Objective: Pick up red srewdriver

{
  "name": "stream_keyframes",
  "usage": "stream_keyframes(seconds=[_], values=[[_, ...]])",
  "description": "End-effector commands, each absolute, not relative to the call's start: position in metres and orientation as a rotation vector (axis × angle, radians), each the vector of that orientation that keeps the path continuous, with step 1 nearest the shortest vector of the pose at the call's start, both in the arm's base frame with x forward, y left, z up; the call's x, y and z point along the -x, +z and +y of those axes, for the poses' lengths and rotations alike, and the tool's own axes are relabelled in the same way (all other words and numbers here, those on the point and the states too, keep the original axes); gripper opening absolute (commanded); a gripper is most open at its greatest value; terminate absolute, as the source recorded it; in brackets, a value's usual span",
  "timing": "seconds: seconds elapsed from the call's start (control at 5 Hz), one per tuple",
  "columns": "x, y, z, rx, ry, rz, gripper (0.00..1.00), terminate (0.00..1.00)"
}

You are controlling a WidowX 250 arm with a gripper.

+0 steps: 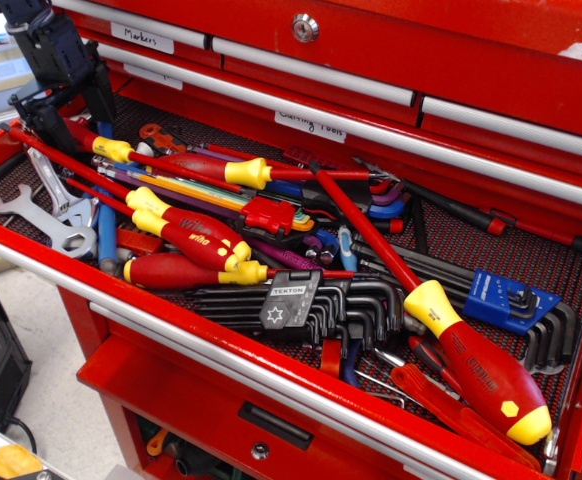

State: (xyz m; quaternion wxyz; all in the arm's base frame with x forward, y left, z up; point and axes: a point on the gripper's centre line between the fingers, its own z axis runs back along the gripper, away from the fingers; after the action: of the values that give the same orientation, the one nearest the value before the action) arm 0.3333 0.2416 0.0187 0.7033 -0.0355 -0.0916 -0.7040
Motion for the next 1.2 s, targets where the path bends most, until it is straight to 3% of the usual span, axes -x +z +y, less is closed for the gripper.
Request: stream_keyframes(seconds=[0.0, 0.2, 0.4, 0.6, 0.8, 1.0], values=[[-0.334, 0.017, 0.237, 0.092, -1.475, -0.227, 1.00, 0.00], [-0.325, 0.008, 0.232, 0.104, -1.409, -0.245, 1.00, 0.00], [-0.315, 0.007, 0.226, 0.120, -1.354, -0.245, 0.00, 0.00], [-0.308, 0.008, 0.219, 0.132, -1.318, -0.243, 0.00, 0.00], [-0.306, 0.024, 0.216, 0.137, -1.298, -0.210, 0.00, 0.00], [-0.310, 0.054, 0.224, 0.091, -1.313, -0.178, 0.00, 0.00]])
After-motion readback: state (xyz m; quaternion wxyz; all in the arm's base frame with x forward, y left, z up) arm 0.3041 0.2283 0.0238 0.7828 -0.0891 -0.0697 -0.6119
